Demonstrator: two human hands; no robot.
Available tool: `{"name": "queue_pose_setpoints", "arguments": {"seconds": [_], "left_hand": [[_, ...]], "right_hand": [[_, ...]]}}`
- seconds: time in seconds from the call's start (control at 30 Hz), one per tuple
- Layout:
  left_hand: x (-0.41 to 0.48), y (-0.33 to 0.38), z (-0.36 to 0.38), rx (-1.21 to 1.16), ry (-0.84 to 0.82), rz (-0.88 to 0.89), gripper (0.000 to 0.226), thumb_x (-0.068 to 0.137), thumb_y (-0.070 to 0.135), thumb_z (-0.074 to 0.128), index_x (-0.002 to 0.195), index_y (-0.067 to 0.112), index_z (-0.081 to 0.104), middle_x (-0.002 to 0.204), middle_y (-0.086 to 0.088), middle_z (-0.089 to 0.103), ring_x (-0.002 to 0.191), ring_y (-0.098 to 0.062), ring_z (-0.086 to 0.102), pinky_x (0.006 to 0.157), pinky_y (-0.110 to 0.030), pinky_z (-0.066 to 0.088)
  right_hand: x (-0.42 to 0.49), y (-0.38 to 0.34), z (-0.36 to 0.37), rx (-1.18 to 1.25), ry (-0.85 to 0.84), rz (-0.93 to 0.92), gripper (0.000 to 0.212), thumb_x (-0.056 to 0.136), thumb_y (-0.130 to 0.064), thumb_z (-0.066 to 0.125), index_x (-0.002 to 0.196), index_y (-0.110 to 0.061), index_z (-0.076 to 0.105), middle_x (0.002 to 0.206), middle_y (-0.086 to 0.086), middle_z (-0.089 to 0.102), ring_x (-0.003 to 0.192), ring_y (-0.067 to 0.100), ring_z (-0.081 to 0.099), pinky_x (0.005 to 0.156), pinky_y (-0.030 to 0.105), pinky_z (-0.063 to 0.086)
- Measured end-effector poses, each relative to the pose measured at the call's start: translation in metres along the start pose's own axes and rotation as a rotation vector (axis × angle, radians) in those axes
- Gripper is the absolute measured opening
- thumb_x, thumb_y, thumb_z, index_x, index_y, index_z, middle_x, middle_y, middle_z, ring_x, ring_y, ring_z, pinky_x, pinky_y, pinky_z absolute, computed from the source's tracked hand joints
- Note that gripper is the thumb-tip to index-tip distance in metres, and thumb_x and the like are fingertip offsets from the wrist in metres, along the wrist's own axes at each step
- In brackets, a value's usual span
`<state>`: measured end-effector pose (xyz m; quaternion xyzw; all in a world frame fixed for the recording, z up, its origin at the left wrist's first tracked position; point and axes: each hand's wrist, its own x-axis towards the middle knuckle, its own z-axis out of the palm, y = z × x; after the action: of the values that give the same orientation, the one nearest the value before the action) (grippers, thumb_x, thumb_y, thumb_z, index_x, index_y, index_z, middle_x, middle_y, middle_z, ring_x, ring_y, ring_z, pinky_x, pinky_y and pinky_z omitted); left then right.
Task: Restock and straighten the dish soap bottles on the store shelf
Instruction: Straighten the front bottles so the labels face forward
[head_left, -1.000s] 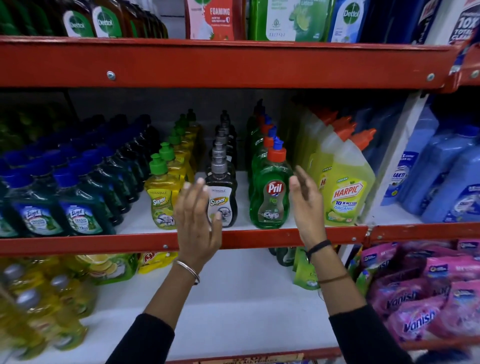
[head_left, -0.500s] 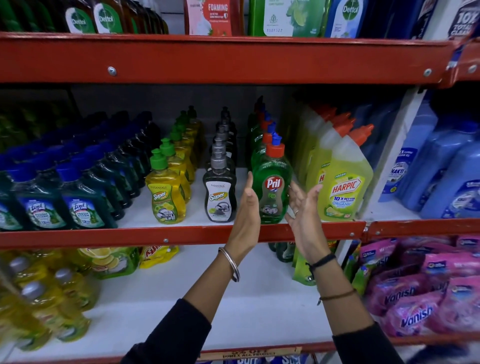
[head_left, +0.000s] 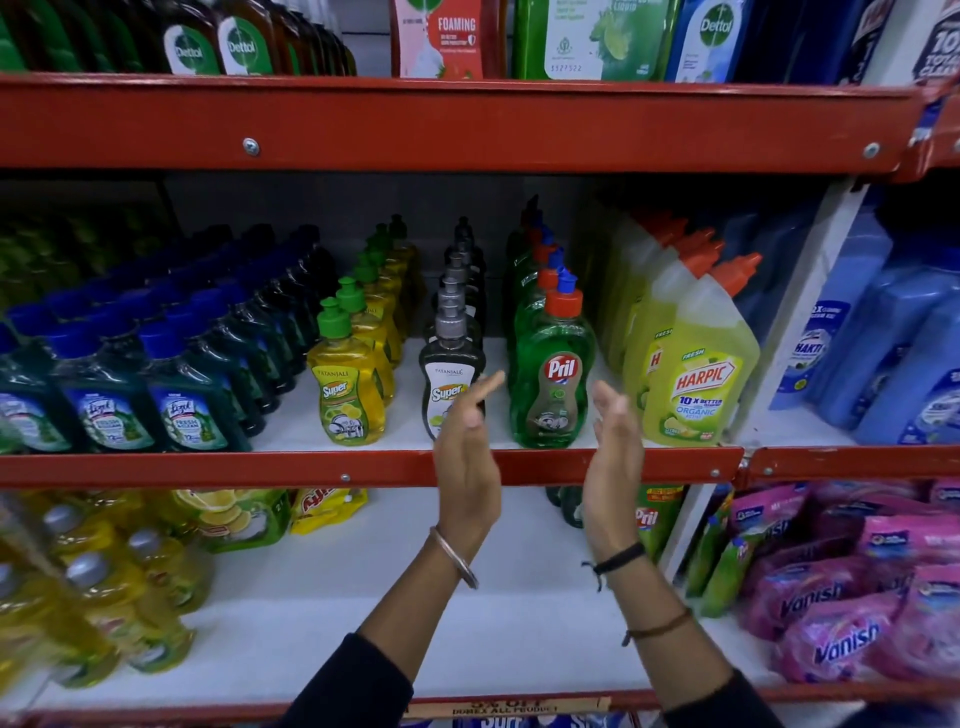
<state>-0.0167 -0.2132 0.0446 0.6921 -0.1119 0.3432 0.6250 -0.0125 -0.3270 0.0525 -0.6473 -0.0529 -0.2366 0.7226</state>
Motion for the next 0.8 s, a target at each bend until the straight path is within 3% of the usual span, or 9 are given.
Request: {"name": "queue_pose_setpoints", "arguments": {"seconds": [0.07,0.13,0.2,0.3,0.37,0.47,0.6,0.8], "left_hand": [[-0.002,-0.003,-0.014,0.03,0.184,0.117,0.072,0.098,0.066,0.019,0.129,0.013,0.056,0.134,0.007,0.055,0.131,-0.009,0.047,0.108,-0.024,0.036],[0.008,-0.004,-0.031,0.031,0.244,0.081,0.063,0.095,0.072,0.017,0.135,0.032,0.045,0.141,0.013,0.046,0.137,-0.007,0.039,0.113,-0.028,0.032],[0.023,-0.008,-0.045,-0.003,0.16,-0.065,0.063,0.085,0.084,0.015,0.135,0.052,0.034,0.149,0.017,0.037,0.141,-0.003,0.032,0.118,-0.039,0.029],[0.038,-0.018,-0.062,-0.054,-0.053,-0.221,0.068,0.069,0.098,0.015,0.13,0.071,0.029,0.157,0.015,0.029,0.145,-0.011,0.029,0.118,-0.054,0.026],[0.041,-0.02,-0.067,-0.03,-0.147,-0.239,0.071,0.065,0.1,0.014,0.128,0.073,0.028,0.158,0.012,0.029,0.145,-0.014,0.029,0.119,-0.055,0.025],[0.039,-0.02,-0.071,0.003,-0.197,-0.226,0.071,0.067,0.099,0.014,0.129,0.069,0.033,0.154,0.01,0.037,0.143,-0.012,0.034,0.119,-0.051,0.027],[0.037,-0.019,-0.073,0.044,-0.188,-0.214,0.062,0.071,0.097,0.012,0.123,0.073,0.035,0.152,0.009,0.041,0.141,-0.012,0.037,0.117,-0.05,0.031],[0.035,-0.017,-0.079,0.054,-0.203,-0.218,0.065,0.069,0.097,0.012,0.125,0.071,0.036,0.152,0.011,0.041,0.141,-0.012,0.037,0.117,-0.05,0.032]], "right_hand": [[-0.017,0.011,0.012,0.001,-0.062,-0.119,0.07,0.081,-0.076,0.031,0.124,-0.026,0.053,0.133,0.002,0.055,0.126,0.008,0.049,0.104,0.019,0.037],[-0.025,0.014,0.027,0.026,-0.229,-0.098,0.072,0.079,-0.079,0.032,0.128,-0.028,0.048,0.139,0.002,0.051,0.131,0.009,0.044,0.109,0.023,0.034],[-0.024,0.012,0.044,0.016,-0.342,-0.028,0.086,0.071,-0.086,0.029,0.136,-0.03,0.039,0.148,-0.001,0.042,0.136,0.005,0.037,0.111,0.02,0.028],[-0.014,0.009,0.067,-0.004,-0.349,0.068,0.112,0.057,-0.096,0.024,0.145,-0.026,0.025,0.156,-0.005,0.026,0.139,0.001,0.025,0.109,0.014,0.021],[-0.005,0.008,0.076,0.038,-0.367,0.136,0.113,0.054,-0.098,0.025,0.145,-0.031,0.025,0.155,-0.008,0.027,0.139,0.003,0.026,0.116,0.025,0.02],[0.0,0.002,0.082,0.088,-0.42,0.161,0.087,0.058,-0.095,0.027,0.131,-0.048,0.036,0.145,-0.016,0.039,0.135,0.003,0.036,0.117,0.034,0.026],[0.003,0.006,0.081,0.033,-0.396,0.196,0.108,0.058,-0.096,0.023,0.144,-0.032,0.029,0.154,-0.002,0.033,0.141,0.013,0.03,0.12,0.046,0.023],[0.004,0.008,0.082,0.006,-0.366,0.183,0.113,0.053,-0.098,0.02,0.142,-0.03,0.032,0.152,0.0,0.037,0.14,0.015,0.032,0.119,0.047,0.023]]}}
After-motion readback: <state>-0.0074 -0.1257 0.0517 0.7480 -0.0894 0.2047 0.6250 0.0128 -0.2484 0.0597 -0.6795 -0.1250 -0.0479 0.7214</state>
